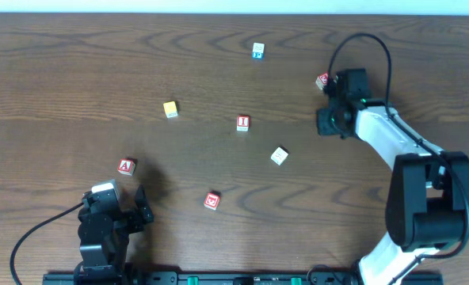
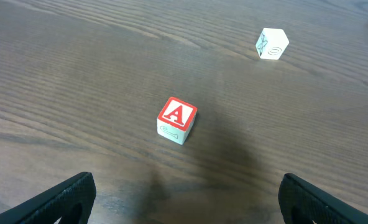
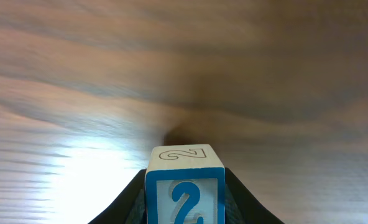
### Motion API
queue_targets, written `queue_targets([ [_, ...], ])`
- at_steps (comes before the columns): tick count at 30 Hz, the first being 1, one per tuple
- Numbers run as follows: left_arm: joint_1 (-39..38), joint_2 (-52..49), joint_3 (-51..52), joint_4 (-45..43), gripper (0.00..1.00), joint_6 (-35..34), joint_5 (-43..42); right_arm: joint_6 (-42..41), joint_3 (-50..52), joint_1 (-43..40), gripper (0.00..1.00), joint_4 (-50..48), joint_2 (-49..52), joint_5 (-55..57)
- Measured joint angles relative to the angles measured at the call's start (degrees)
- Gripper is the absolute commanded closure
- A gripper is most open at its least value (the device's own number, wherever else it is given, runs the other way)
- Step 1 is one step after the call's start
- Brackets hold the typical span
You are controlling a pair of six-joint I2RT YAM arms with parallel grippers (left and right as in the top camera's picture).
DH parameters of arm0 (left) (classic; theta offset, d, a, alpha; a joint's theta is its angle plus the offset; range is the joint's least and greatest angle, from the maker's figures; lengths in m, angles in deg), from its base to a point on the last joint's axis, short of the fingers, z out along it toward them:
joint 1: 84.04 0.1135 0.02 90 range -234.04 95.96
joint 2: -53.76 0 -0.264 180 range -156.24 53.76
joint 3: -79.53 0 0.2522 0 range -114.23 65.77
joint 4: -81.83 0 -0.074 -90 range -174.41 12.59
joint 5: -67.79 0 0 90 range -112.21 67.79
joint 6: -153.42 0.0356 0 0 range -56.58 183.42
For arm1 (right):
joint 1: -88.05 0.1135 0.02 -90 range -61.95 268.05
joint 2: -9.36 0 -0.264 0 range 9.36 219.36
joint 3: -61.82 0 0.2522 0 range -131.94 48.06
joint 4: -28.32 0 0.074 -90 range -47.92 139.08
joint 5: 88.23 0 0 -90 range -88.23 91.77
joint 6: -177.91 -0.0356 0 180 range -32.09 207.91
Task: Spell out Ai2
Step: 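Move the right gripper to the blue '2' block and grasp it, then place the '2' block to the right of the 'I' block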
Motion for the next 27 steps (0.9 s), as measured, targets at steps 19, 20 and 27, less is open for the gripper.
queue_targets([
  [19, 0.00, 0.00, 0.00, -0.02, 0.05, 0.00, 0.00, -22.84, -11.93, 25.33, 0.67, 5.79, 1.09, 3.98],
  [20, 0.00, 0.00, 0.00, 0.00, 0.05, 0.00, 0.00, -23.54, -11.91, 25.38, 0.69, 5.81, 1.88, 4.13],
  [27, 0.00, 0.00, 0.00, -0.02, 0.05, 0.00, 0.00, -25.92, -11.87, 25.38, 0.69, 5.66, 5.40, 5.16],
])
